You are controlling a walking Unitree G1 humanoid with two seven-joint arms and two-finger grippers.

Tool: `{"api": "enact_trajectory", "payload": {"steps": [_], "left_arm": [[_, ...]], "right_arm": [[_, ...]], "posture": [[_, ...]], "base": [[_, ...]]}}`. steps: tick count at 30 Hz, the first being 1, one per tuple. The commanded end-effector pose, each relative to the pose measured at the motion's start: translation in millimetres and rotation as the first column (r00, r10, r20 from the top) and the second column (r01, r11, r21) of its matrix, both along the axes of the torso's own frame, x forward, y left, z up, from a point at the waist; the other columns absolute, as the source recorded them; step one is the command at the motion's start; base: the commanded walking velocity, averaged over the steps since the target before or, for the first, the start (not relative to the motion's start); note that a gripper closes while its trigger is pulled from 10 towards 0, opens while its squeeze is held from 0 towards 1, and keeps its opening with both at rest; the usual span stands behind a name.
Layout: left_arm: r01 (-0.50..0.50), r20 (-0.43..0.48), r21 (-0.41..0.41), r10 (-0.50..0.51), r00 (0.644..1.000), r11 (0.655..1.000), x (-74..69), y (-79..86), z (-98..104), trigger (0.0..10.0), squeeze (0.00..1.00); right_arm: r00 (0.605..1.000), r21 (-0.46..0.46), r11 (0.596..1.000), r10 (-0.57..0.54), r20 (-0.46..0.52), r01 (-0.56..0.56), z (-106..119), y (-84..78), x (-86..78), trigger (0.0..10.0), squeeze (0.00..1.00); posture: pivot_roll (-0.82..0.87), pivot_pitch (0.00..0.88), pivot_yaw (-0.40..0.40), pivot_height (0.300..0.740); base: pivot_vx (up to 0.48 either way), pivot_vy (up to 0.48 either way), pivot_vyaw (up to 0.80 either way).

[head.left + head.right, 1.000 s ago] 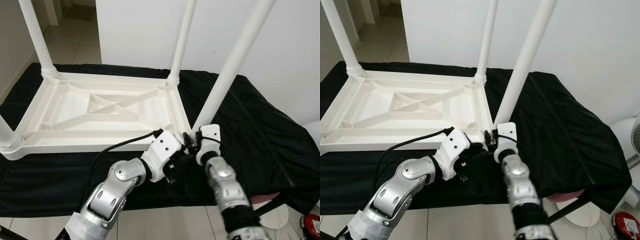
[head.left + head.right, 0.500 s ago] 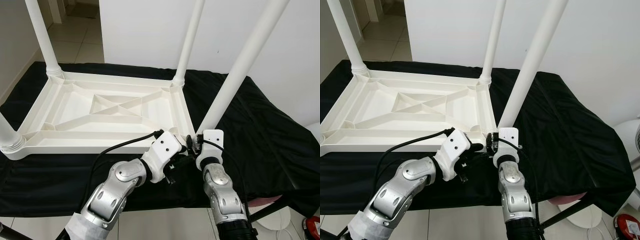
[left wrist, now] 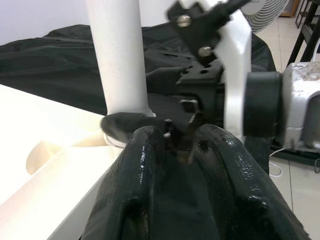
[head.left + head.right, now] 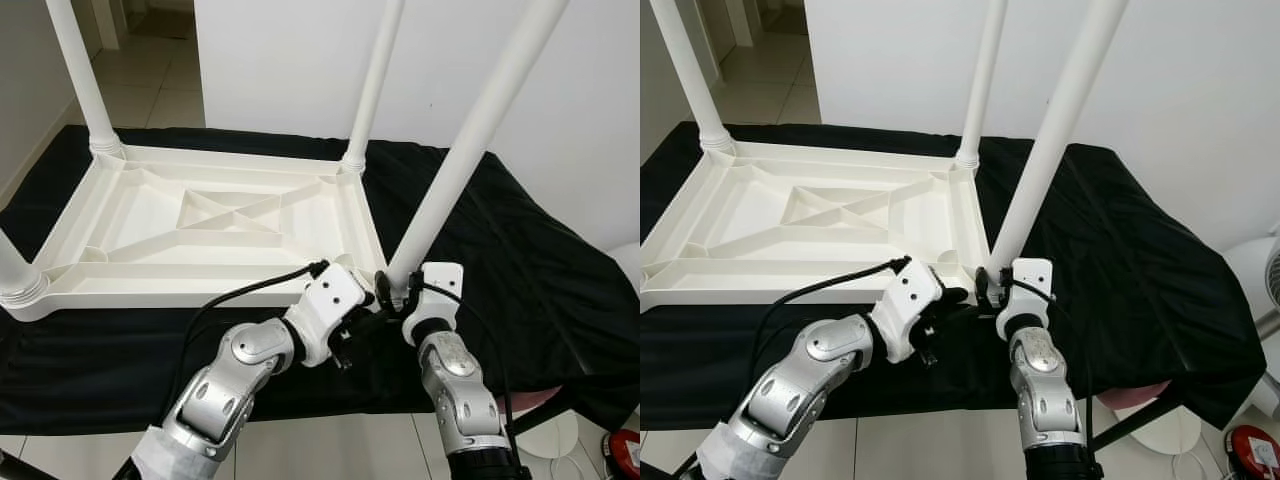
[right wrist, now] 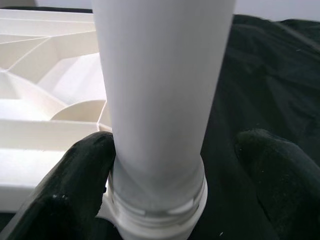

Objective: Building children table

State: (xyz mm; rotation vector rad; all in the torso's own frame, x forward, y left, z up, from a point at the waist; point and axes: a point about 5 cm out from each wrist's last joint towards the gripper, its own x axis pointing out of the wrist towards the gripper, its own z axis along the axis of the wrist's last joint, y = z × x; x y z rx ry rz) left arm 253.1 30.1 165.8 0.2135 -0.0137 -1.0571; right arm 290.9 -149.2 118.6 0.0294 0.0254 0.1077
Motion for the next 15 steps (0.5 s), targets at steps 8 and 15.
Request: {"api": "enact_trajectory", "payload": {"steps": [8, 15], "left_arm": [[-0.030, 0.020, 0.003, 0.030, 0.999, 1.000, 4.3, -0.2, 2.2, 10.0, 0.00], [-0.038, 0.035, 0.007, 0.037, 0.999, 0.999, 8.4, 1.7, 5.3, 10.0, 0.00]], "right_arm": [[0.960, -0.098, 0.955, 0.281, -0.004, -0.280, -0.2, -30.3, 7.8, 10.0, 0.00], [0.920, -0.141, 0.911, 0.393, 0.002, -0.388, 2.2, -26.8, 27.6, 10.0, 0.00]], "posture": [[-0.02, 0.000, -0.097, 0.740], [-0.01, 0.000, -0.094, 0.740]], "base": [[0.000, 0.000, 0.00], [0.000, 0.000, 0.00]]}}
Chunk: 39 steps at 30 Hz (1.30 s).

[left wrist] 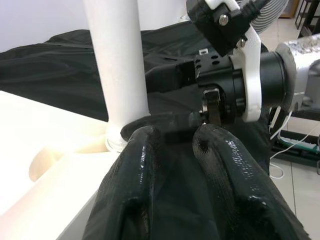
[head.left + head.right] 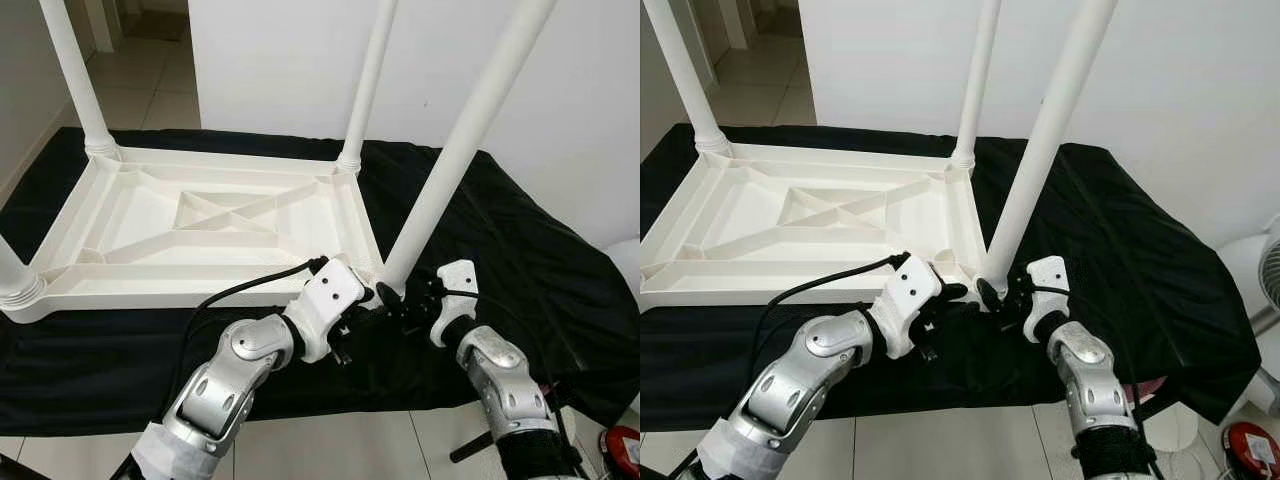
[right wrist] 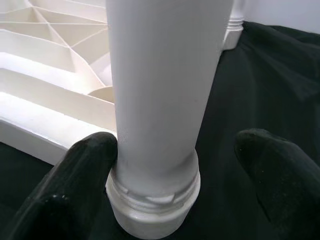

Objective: Building children table

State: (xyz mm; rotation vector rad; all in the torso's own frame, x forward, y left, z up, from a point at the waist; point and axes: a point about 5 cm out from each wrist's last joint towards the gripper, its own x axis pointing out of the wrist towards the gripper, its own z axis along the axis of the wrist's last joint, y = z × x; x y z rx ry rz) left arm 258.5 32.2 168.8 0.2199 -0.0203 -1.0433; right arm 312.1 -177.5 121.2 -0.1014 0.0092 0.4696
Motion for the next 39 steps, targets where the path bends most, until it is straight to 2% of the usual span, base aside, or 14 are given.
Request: {"api": "enact_trajectory", "payload": {"steps": [1, 4, 14, 15, 19, 33, 34, 35, 36, 39], "left_arm": [[-0.025, 0.025, 0.005, 0.025, 0.999, 1.000, 3.1, -0.3, 2.3, 10.0, 0.00], [-0.027, 0.029, 0.008, 0.027, 0.999, 1.000, 3.7, 0.5, 3.0, 10.0, 0.00], [-0.024, 0.033, 0.009, 0.024, 0.999, 1.000, 4.7, 0.4, 4.3, 10.0, 0.00], [-0.026, 0.035, 0.010, 0.025, 0.999, 1.000, 5.2, 0.8, 4.9, 10.0, 0.00], [-0.028, 0.038, 0.010, 0.028, 0.999, 1.000, 5.4, 1.3, 5.6, 10.0, 0.00], [-0.021, 0.037, 0.007, 0.021, 0.999, 1.000, 4.7, -0.3, 5.5, 10.0, 0.00], [-0.021, 0.036, 0.007, 0.020, 0.999, 1.000, 4.6, -0.3, 5.3, 10.0, 0.00], [-0.021, 0.036, 0.007, 0.020, 0.999, 1.000, 4.6, -0.3, 5.3, 10.0, 0.00], [-0.019, 0.033, 0.007, 0.018, 0.999, 1.000, 4.1, -0.7, 4.8, 10.0, 0.00], [-0.018, 0.032, 0.007, 0.017, 0.999, 1.000, 3.9, -1.0, 4.6, 10.0, 0.00]], "right_arm": [[0.999, -0.015, 0.999, 0.039, 0.002, -0.039, -0.3, 1.5, 6.4, 10.0, 0.00], [0.996, -0.020, 0.996, 0.085, -0.013, -0.085, -0.4, 7.4, 18.9, 10.0, 0.00], [0.987, -0.045, 0.987, 0.154, -0.035, -0.156, -1.2, 19.5, 33.4, 10.0, 0.00], [0.984, -0.048, 0.984, 0.169, -0.049, -0.171, -2.7, 21.5, 35.3, 0.0, 0.00], [0.982, -0.047, 0.982, 0.180, -0.061, -0.183, -4.6, 21.6, 37.6, 0.0, 0.00], [0.987, -0.034, 0.990, 0.133, -0.088, -0.137, -15.3, 4.6, 35.5, 0.0, 0.00], [0.990, -0.016, 0.993, 0.113, -0.086, -0.115, -15.2, 4.2, 35.7, 10.0, 0.00], [0.990, -0.016, 0.993, 0.113, -0.086, -0.115, -15.2, 4.2, 35.7, 10.0, 0.00], [0.996, -0.003, 0.999, 0.033, -0.080, -0.033, -14.4, 2.3, 37.4, 10.0, 0.00], [0.997, -0.002, 1.000, 0.005, -0.076, -0.005, -14.1, 1.6, 38.2, 10.0, 0.00]], "posture": [[-0.01, 0.000, -0.094, 0.740], [0.00, 0.000, -0.092, 0.740], [0.01, 0.000, -0.089, 0.740], [0.01, 0.000, -0.092, 0.740], [0.02, 0.000, -0.092, 0.740], [0.00, 0.000, -0.087, 0.740], [0.00, 0.000, -0.087, 0.740], [0.00, 0.000, -0.087, 0.740], [0.00, 0.000, -0.086, 0.740], [0.00, 0.000, -0.086, 0.740]], "base": [[0.000, 0.000, 0.00], [0.000, 0.000, 0.00], [0.000, 0.000, 0.00], [0.000, 0.000, 0.00], [0.000, 0.000, 0.00], [0.000, 0.000, 0.00], [0.000, 0.000, 0.00], [0.000, 0.000, 0.00], [0.000, 0.000, 0.00], [0.000, 0.000, 0.00]]}}
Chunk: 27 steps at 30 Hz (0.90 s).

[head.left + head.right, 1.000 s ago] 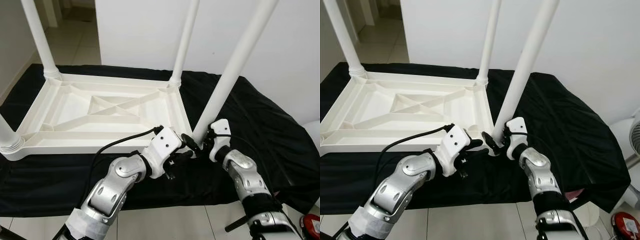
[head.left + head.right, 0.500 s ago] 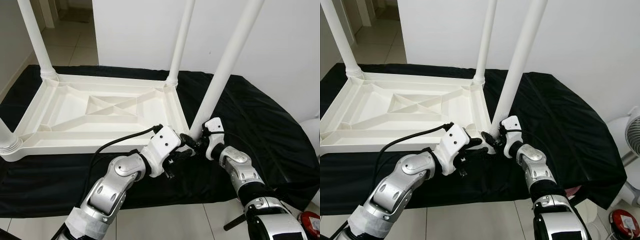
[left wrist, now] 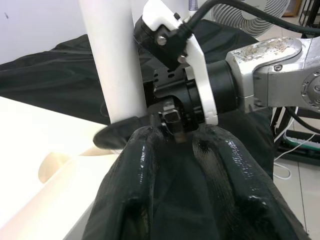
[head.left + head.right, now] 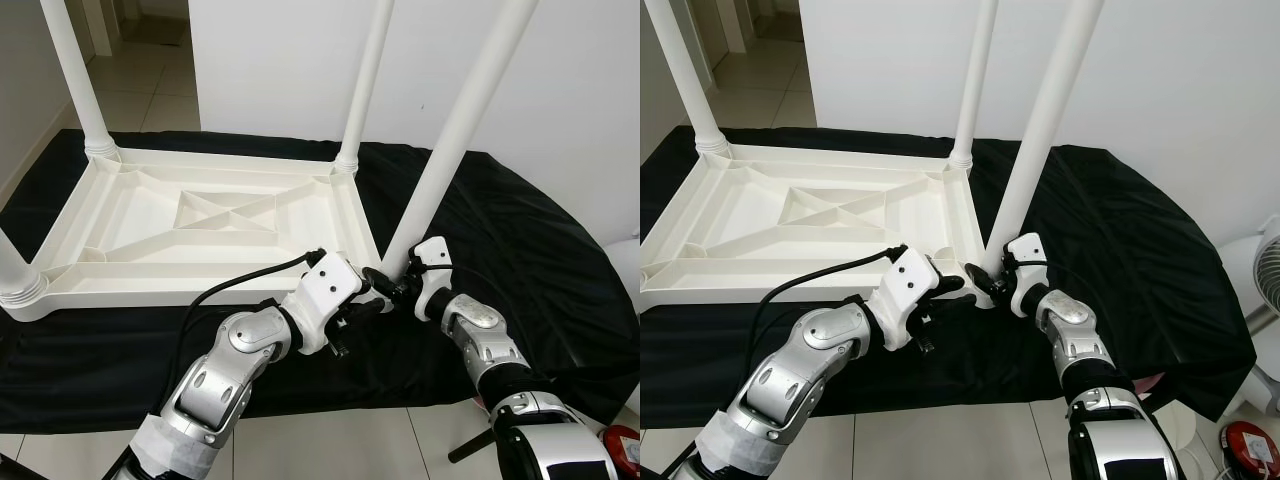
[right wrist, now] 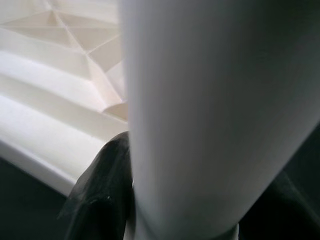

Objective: Building children table

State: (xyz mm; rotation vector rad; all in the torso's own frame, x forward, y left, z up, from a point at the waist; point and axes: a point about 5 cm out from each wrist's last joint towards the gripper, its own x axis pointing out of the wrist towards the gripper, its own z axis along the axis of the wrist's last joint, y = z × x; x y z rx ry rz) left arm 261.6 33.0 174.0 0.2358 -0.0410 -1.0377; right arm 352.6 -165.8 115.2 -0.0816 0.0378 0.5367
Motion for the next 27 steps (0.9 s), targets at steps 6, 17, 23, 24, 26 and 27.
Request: {"api": "enact_trajectory", "payload": {"steps": [6, 17, 23, 24, 26, 27], "left_arm": [[-0.014, 0.002, 0.003, 0.014, 1.000, 1.000, -0.9, -2.1, -1.5, 10.0, 0.00], [-0.012, -0.014, 0.001, 0.012, 1.000, 1.000, -4.8, -3.1, -4.8, 10.0, 0.00], [-0.015, -0.020, 0.000, 0.015, 1.000, 1.000, -7.3, -3.2, -6.8, 10.0, 0.00], [-0.015, -0.020, 0.000, 0.015, 1.000, 1.000, -7.3, -3.2, -6.8, 10.0, 0.00], [-0.013, -0.023, -0.001, 0.013, 1.000, 1.000, -8.2, -3.9, -7.3, 10.0, 0.00], [-0.013, -0.023, -0.002, 0.012, 1.000, 1.000, -8.6, -4.3, -7.4, 10.0, 0.00]], "right_arm": [[0.977, 0.001, 0.977, -0.214, -0.021, 0.214, -5.6, -8.3, -1.9, 10.0, 0.00], [0.909, 0.020, 0.910, -0.414, -0.039, 0.415, -9.4, 4.0, -8.9, 10.0, 0.00], [0.786, 0.040, 0.785, -0.615, -0.060, 0.618, -12.5, 24.6, -28.8, 10.0, 0.00], [0.786, 0.040, 0.785, -0.615, -0.060, 0.618, -12.5, 24.6, -28.8, 10.0, 0.00], [0.768, 0.054, 0.767, -0.636, -0.070, 0.640, -11.8, 34.6, -33.7, 10.0, 0.00], [0.784, 0.065, 0.781, -0.617, -0.066, 0.621, -10.2, 39.5, -34.3, 10.0, 0.00]], "posture": [[-0.01, 0.000, -0.090, 0.740], [-0.01, 0.000, -0.098, 0.740], [-0.01, 0.000, -0.110, 0.740], [-0.01, 0.000, -0.110, 0.740], [-0.01, 0.000, -0.115, 0.740], [-0.01, 0.000, -0.117, 0.740]], "base": [[0.000, 0.000, 0.00], [0.000, 0.000, 0.00], [0.000, 0.000, 0.00], [0.000, 0.000, 0.00], [0.000, 0.000, 0.00], [0.000, 0.000, 0.00]]}}
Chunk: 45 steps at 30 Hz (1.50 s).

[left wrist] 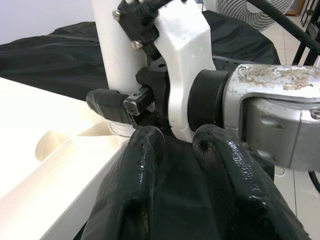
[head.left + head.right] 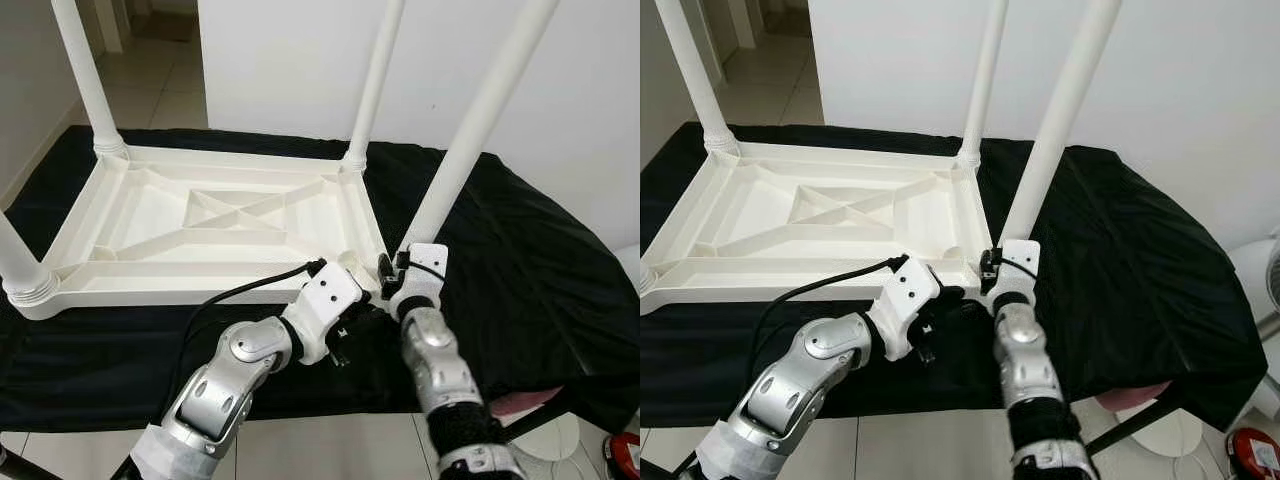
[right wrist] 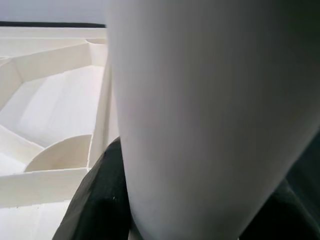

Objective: Building children table

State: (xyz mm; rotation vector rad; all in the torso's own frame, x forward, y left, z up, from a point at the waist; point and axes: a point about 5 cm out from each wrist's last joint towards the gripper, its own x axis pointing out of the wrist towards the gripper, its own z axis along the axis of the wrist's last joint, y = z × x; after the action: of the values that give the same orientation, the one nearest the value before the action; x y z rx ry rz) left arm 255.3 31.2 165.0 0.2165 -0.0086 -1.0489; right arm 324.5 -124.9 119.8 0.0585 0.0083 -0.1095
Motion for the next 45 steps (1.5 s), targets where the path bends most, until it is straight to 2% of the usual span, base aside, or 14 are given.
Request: {"api": "enact_trajectory", "payload": {"steps": [1, 3, 9, 10, 18, 19, 26, 32, 37, 38, 39, 42, 44, 45], "left_arm": [[-0.020, 0.013, -0.002, 0.020, 1.000, 1.000, -2.3, -2.5, 1.6, 10.0, 0.00], [-0.019, 0.014, -0.002, 0.020, 1.000, 1.000, -2.8, -3.0, 1.5, 10.0, 0.00], [-0.020, 0.015, -0.002, 0.020, 1.000, 1.000, -3.1, -3.1, 1.4, 10.0, 0.00], [-0.022, 0.016, -0.001, 0.022, 1.000, 1.000, -2.7, -2.3, 1.4, 10.0, 0.00], [-0.028, 0.018, -0.002, 0.028, 0.999, 1.000, -3.2, -1.6, 1.3, 10.0, 0.00], [-0.029, 0.018, -0.002, 0.029, 0.999, 1.000, -2.9, -1.4, 1.4, 10.0, 0.00], [-0.034, 0.019, -0.002, 0.034, 0.999, 0.999, -1.0, -0.7, 1.9, 10.0, 0.00], [-0.031, 0.032, 0.002, 0.031, 0.999, 1.000, 2.9, 0.1, 4.5, 10.0, 0.00], [-0.032, 0.035, 0.002, 0.032, 0.999, 0.999, 3.9, 0.6, 5.3, 10.0, 0.00], [-0.032, 0.037, 0.003, 0.032, 0.999, 0.999, 4.3, 0.5, 5.6, 10.0, 0.00], [-0.032, 0.037, 0.003, 0.032, 0.999, 0.999, 4.3, 0.5, 5.6, 10.0, 0.00], [-0.031, 0.040, 0.001, 0.031, 0.999, 1.000, 4.6, -0.2, 6.8, 10.0, 0.00], [-0.031, 0.040, 0.001, 0.031, 0.999, 1.000, 4.7, -0.2, 7.0, 10.0, 0.00], [-0.031, 0.041, 0.001, 0.031, 0.999, 1.000, 4.8, -0.1, 7.1, 10.0, 0.00]], "right_arm": [[0.997, -0.028, 0.999, -0.018, -0.072, 0.016, -14.8, -1.4, -6.2, 10.0, 0.00], [0.998, -0.025, 1.000, 0.007, -0.060, -0.009, -11.1, 2.3, -6.9, 10.0, 0.00], [0.999, -0.037, 0.999, 0.018, -0.030, -0.019, -6.5, -1.2, -6.2, 10.0, 0.00], [1.000, -0.033, 0.999, 0.017, -0.015, -0.018, -3.7, -5.0, -6.3, 10.0, 1.00], [0.998, -0.014, 0.998, 0.058, 0.030, -0.058, 0.8, -18.0, -14.0, 10.0, 1.00], [0.995, 0.000, 0.996, 0.091, 0.034, -0.091, -0.7, -19.4, -15.8, 10.0, 0.00], [0.974, -0.011, 0.975, 0.222, 0.035, -0.222, -10.4, -40.3, -21.2, 10.0, 0.00], [0.894, -0.111, 0.889, 0.447, -0.009, -0.445, -9.3, -65.0, -14.0, 10.0, 0.00], [0.867, -0.129, 0.859, 0.498, -0.010, -0.495, -5.6, -66.6, -10.1, 10.0, 0.00], [0.844, -0.144, 0.834, 0.536, -0.016, -0.533, -3.3, -65.2, -6.6, 10.0, 0.00], [0.844, -0.144, 0.834, 0.536, -0.016, -0.533, -3.3, -65.2, -6.6, 10.0, 0.00], [0.785, -0.174, 0.769, 0.619, -0.040, -0.615, 1.9, -57.1, 5.7, 10.0, 0.00], [0.777, -0.178, 0.760, 0.629, -0.045, -0.625, 2.5, -55.7, 7.5, 10.0, 0.00], [0.761, -0.186, 0.742, 0.647, -0.051, -0.644, 2.7, -53.6, 9.7, 10.0, 0.00]], "posture": [[-0.01, 0.000, -0.117, 0.740], [0.00, 0.000, -0.120, 0.740], [0.00, 0.000, -0.122, 0.740], [0.00, 0.000, -0.124, 0.740], [0.00, 0.000, -0.129, 0.740], [0.00, 0.000, -0.128, 0.740], [-0.01, 0.000, -0.118, 0.740], [-0.01, 0.000, -0.101, 0.740], [-0.01, 0.000, -0.101, 0.740], [-0.01, 0.000, -0.100, 0.740], [-0.01, 0.000, -0.100, 0.740], [-0.01, 0.000, -0.099, 0.740], [-0.01, 0.000, -0.099, 0.740], [0.00, 0.000, -0.099, 0.740]], "base": [[0.000, 0.000, 0.00], [0.000, 0.000, 0.00], [0.000, 0.000, 0.00], [0.000, 0.000, 0.00], [0.000, 0.000, 0.00], [0.000, 0.000, 0.00], [0.000, 0.000, 0.00], [0.000, 0.000, 0.00], [0.000, 0.000, 0.00], [0.000, 0.000, 0.00], [0.000, 0.000, 0.00], [0.000, 0.000, 0.00], [0.000, 0.000, 0.00], [0.000, 0.000, 0.00]]}}
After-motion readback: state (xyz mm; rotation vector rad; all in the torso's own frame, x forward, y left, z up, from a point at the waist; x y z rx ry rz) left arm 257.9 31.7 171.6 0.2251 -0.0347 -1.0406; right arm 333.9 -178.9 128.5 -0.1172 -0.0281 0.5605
